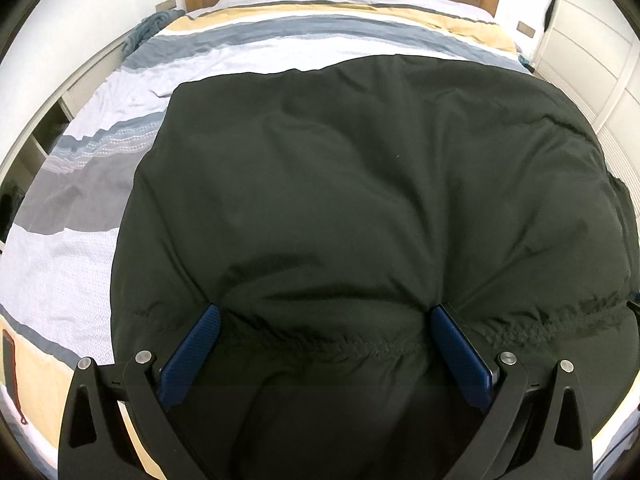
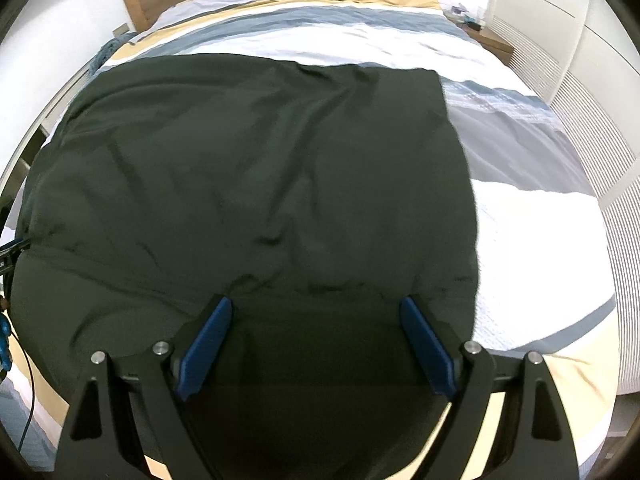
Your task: Fold large clothes
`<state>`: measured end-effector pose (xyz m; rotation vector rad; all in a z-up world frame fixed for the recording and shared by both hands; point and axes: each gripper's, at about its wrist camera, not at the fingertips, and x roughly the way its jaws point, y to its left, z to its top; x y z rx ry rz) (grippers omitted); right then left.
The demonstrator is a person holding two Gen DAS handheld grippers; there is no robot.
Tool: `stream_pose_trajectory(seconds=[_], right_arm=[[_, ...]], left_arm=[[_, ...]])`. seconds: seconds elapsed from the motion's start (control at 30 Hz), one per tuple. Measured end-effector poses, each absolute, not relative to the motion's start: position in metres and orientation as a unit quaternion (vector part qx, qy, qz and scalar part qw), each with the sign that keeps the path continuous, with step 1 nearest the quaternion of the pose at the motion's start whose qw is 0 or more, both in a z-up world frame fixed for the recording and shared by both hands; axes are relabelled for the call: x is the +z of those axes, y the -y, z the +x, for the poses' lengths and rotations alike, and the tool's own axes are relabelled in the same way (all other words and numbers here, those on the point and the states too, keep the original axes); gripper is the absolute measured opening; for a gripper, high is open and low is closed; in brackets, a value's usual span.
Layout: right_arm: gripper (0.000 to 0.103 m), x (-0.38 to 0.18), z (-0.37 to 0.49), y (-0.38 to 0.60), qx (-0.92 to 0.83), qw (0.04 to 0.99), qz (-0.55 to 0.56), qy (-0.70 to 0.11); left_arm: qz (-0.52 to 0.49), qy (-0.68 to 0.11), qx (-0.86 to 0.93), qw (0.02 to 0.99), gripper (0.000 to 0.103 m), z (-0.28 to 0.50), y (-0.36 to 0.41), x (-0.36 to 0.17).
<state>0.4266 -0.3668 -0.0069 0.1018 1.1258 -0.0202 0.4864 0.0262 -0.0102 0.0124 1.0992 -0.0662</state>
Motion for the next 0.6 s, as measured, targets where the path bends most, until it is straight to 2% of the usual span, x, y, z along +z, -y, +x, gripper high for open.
stream_pose_trajectory(seconds=[0.37, 0.6], right_arm=[[0.087, -0.008, 0.42, 0.38, -0.018, 0.841, 0.053, -0.539], [0.087, -0.005, 0.418, 0.405, -0.041, 0.836, 0.056, -0.544]], left_arm=[[0.007, -0.524, -0.035, 0.851, 0.103, 0.489, -0.026, -0.01], [-0.018, -0.514, -0.025, 0.857, 0.103, 0.484, -0.06, -0.003]])
